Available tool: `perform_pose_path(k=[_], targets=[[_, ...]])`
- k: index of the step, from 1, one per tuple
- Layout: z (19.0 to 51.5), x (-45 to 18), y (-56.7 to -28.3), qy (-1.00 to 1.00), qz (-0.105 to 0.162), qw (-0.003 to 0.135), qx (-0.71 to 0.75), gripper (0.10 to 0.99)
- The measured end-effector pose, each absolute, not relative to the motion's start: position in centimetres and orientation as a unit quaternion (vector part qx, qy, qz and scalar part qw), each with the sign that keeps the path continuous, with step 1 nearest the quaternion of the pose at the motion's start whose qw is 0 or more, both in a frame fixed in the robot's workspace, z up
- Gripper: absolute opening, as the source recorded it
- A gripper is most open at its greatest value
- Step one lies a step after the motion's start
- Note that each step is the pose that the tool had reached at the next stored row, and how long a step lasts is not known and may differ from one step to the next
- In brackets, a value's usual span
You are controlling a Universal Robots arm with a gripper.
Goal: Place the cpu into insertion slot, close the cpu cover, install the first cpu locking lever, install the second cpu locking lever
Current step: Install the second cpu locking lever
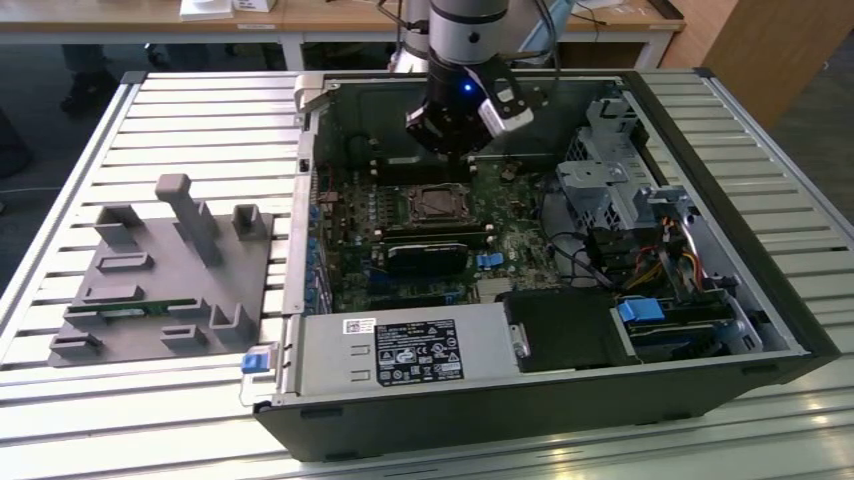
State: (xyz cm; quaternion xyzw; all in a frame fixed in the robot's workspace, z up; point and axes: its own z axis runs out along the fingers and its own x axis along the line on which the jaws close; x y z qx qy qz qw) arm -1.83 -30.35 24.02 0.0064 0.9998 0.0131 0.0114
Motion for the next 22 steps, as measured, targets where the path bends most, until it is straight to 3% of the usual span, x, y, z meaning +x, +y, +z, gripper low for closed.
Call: perform_pose_path(k=[22], targets=[[23.0,-1.9,-36.0,0.999,0.035,0.006,0.007,0.118]])
